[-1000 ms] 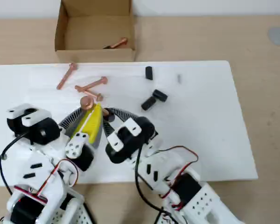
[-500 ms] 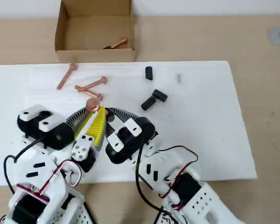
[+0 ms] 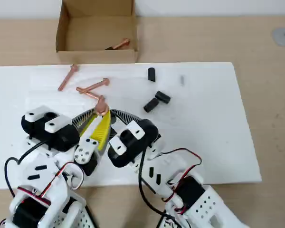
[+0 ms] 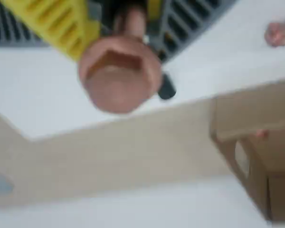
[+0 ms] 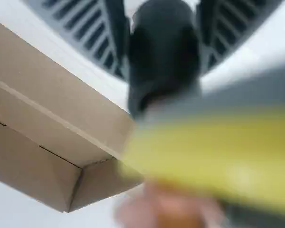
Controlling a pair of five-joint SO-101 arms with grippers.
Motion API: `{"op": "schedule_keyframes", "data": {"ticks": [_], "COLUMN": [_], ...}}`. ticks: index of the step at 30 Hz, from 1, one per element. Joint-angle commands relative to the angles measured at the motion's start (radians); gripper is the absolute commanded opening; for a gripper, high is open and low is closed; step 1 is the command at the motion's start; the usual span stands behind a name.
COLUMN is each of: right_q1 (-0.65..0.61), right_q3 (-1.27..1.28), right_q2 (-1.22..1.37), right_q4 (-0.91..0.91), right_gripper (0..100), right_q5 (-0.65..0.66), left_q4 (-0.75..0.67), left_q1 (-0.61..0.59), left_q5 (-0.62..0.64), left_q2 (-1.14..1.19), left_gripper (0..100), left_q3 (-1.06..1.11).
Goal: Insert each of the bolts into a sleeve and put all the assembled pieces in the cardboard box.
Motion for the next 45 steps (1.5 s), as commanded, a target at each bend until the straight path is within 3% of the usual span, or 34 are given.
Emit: {"op": "schedule_keyframes", "data": {"ticks": [1, 9, 15, 22, 30, 45], "right_q1": [0.008, 0.015, 0.051, 0.188, 0.305, 0.426], "right_q3": [-0.081, -0.088, -0.194, -0.544, -1.070, -1.937], "right_q2": [-0.022, -0.018, 0.059, 0.499, 1.148, 2.057], "right_q4": [-0.003, -0.003, -0.003, -0.011, -0.005, 0.129], "right_gripper": [0.9, 0.9, 0.9, 0.9, 0.9, 0.9], "right_q5": [-0.006, -0.006, -0.011, -0.014, -0.014, -0.021], "left_q4": [0.060, 0.322, 0.404, 0.451, 0.138, -0.021], "left_q1": [0.003, -0.012, -0.190, -0.374, -0.614, -0.600], "left_q5": [-0.005, -0.023, -0.026, -0.026, -0.028, -0.103], "left_q2": [-0.005, 0.065, 0.211, 0.357, 0.418, 0.435], "left_gripper": [12, 15, 15, 15, 15, 15], "left_q3": [-0.034, -0.236, -0.470, -0.540, -0.293, 0.000]}}
